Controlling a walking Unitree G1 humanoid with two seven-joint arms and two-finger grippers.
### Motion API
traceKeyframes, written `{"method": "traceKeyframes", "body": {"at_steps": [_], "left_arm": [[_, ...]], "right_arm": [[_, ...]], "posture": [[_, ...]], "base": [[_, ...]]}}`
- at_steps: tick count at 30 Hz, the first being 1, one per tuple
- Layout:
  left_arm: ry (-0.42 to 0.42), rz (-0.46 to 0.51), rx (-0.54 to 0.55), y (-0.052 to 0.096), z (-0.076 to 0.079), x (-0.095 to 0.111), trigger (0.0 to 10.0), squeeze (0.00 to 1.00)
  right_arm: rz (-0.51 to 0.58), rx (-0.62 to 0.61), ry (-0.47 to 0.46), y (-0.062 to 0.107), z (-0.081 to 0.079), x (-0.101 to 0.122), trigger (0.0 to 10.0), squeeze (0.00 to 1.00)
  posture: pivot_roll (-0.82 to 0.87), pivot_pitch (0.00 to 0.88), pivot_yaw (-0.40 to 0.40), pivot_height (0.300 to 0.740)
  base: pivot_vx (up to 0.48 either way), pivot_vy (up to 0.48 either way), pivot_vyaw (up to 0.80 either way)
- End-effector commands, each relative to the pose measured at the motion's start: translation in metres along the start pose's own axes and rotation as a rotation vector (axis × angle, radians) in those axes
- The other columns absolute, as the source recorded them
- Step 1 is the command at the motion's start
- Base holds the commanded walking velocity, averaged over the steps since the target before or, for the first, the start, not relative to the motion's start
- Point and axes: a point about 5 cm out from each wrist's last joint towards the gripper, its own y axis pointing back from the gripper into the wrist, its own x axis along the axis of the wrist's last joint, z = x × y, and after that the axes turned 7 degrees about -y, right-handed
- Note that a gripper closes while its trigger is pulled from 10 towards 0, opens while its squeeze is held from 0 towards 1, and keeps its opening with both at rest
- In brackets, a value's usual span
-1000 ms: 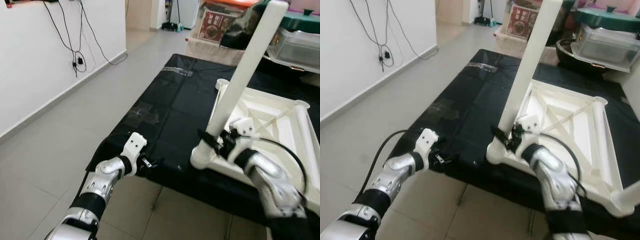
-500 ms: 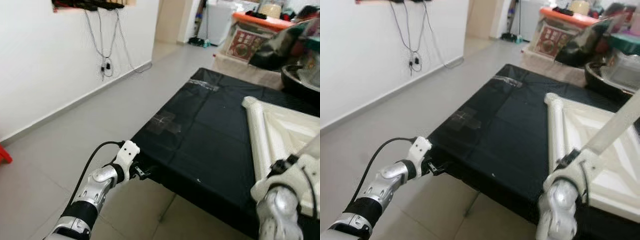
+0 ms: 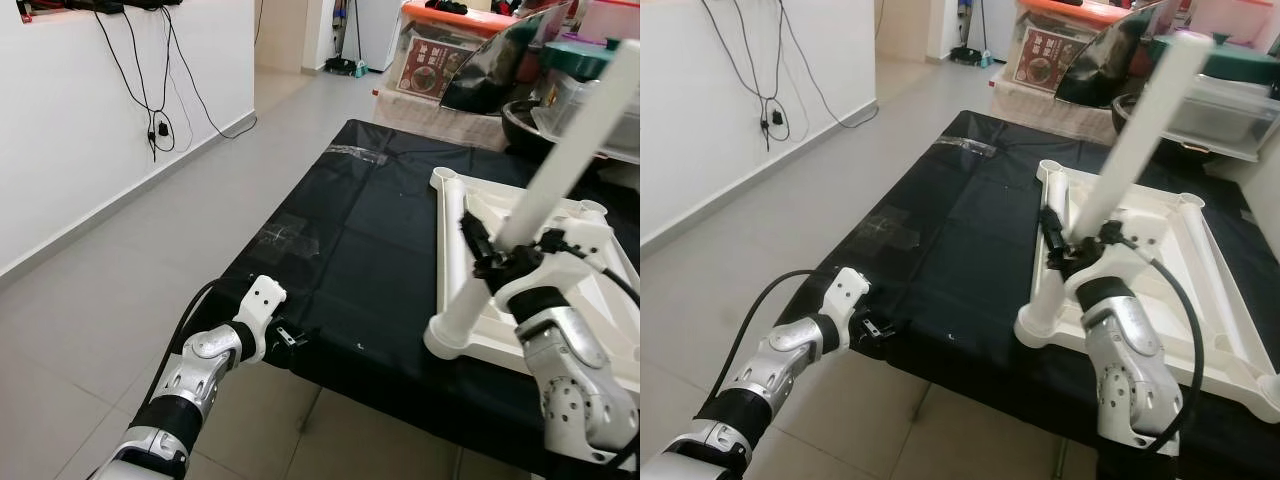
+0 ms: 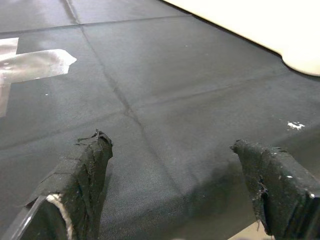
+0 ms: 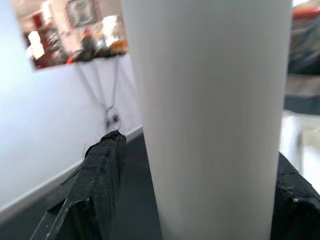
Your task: Building children table
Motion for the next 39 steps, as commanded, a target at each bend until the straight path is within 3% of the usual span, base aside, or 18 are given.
{"method": "traceKeyframes", "body": {"at_steps": [1, 4, 5, 7, 8, 11, 17, 19, 24, 26, 29, 30, 31, 32, 33, 34, 35, 39], "left_arm": [[-0.001, -0.01, -0.011, -0.002, 0.004, -0.002, 10.0, 0.0], [0.003, -0.006, -0.01, -0.005, 0.006, -0.001, 10.0, 0.0], [0.004, -0.004, -0.01, -0.005, 0.006, -0.001, 10.0, 0.0], [0.004, -0.004, -0.009, -0.005, 0.006, 0.0, 10.0, 0.0], [0.003, -0.005, -0.007, -0.005, 0.005, 0.0, 10.0, 0.0], [0.002, -0.006, -0.005, -0.004, 0.004, 0.0, 10.0, 0.0], [-0.006, -0.017, -0.003, 0.0, 0.001, -0.003, 10.0, 0.0], [-0.001, -0.014, -0.008, -0.002, 0.004, -0.003, 10.0, 0.0], [0.004, -0.01, -0.014, -0.003, 0.006, -0.003, 10.0, 0.0], [0.001, -0.016, -0.024, -0.002, 0.007, -0.004, 10.0, 0.0], [0.0, -0.019, -0.028, -0.002, 0.006, -0.004, 10.0, 0.0], [-0.003, -0.021, -0.03, -0.002, 0.005, -0.004, 10.0, 0.0], [-0.003, -0.021, -0.03, -0.002, 0.005, -0.004, 10.0, 0.0], [-0.007, -0.022, -0.031, -0.003, 0.004, -0.002, 10.0, 0.0], [-0.007, -0.022, -0.031, -0.003, 0.004, -0.002, 10.0, 0.0], [-0.009, -0.018, -0.029, -0.004, 0.003, 0.0, 10.0, 0.0], [-0.009, -0.012, -0.027, -0.006, 0.003, 0.002, 10.0, 0.0], [-0.004, -0.004, -0.026, -0.006, 0.004, 0.002, 10.0, 0.0]], "right_arm": [[-0.128, 0.106, -0.036, 0.0, -0.004, -0.023, 10.0, 0.0], [-0.243, 0.195, -0.1, -0.001, -0.004, -0.045, 10.0, 0.0], [-0.274, 0.21, -0.102, -0.004, -0.007, -0.054, 5.6, 0.0], [-0.289, 0.203, -0.097, -0.009, -0.008, -0.062, 4.3, 0.0], [-0.293, 0.195, -0.087, -0.014, -0.008, -0.067, 0.9, 0.0], [-0.287, 0.176, -0.079, -0.015, -0.006, -0.07, 0.0, 0.0], [-0.293, -0.26, 0.045, -0.008, 0.029, -0.082, 0.0, 0.0], [-0.194, -0.814, -0.027, 0.032, 0.05, -0.079, 0.0, 0.0], [-0.177, -1.036, -0.036, 0.063, 0.037, -0.081, 0.0, 0.0], [-0.177, -0.866, -0.041, 0.053, 0.003, -0.078, 10.0, 0.0], [-0.165, -0.805, -0.035, 0.048, -0.007, -0.075, 10.0, 0.0], [-0.118, -0.711, -0.024, 0.04, -0.016, -0.067, 10.0, 0.54], [-0.118, -0.711, -0.024, 0.04, -0.016, -0.067, 10.0, 0.54], [-0.063, -0.606, -0.011, 0.031, -0.022, -0.057, 10.0, 1.0], [-0.063, -0.606, -0.011, 0.031, -0.022, -0.057, 10.0, 1.0], [-0.046, -0.429, -0.036, 0.018, -0.027, -0.049, 10.0, 0.13], [-0.032, -0.223, -0.017, 0.008, -0.032, -0.038, 10.0, 0.0], [-0.1, 0.18, 0.043, 0.004, -0.039, -0.031, 10.0, 0.0]], "posture": [[0.13, 0.0, -0.133, 0.74], [0.13, 0.0, -0.137, 0.74], [0.14, 0.0, -0.14, 0.74], [0.14, 0.0, -0.139, 0.74], [0.14, 0.0, -0.139, 0.74], [0.14, 0.0, -0.137, 0.74], [0.13, 0.0, -0.13, 0.74], [0.12, 0.0, -0.124, 0.74], [0.11, 0.0, -0.11, 0.74], [0.1, 0.0, -0.096, 0.74], [0.1, 0.0, -0.096, 0.74], [0.1, 0.0, -0.096, 0.74], [0.1, 0.0, -0.096, 0.74], [0.1, 0.0, -0.093, 0.74], [0.1, 0.0, -0.093, 0.74], [0.1, 0.0, -0.096, 0.74], [0.11, 0.0, -0.102, 0.74], [0.1, 0.0, -0.103, 0.74]], "base": [[0.0, 0.0, 0.0], [0.0, 0.0, 0.0], [0.0, 0.0, 0.0], [0.0, 0.0, 0.0], [0.0, 0.0, 0.0], [0.0, 0.0, 0.0], [0.0, 0.0, 0.0], [0.0, 0.0, 0.0], [0.0, 0.0, 0.0], [0.0, 0.0, 0.0], [0.0, 0.0, 0.0], [0.0, 0.0, 0.0], [0.0, 0.0, 0.0], [0.0, 0.0, 0.0], [0.0, 0.0, 0.0], [0.0, 0.0, 0.0], [0.0, 0.0, 0.0], [0.0, 0.0, 0.0]]}}
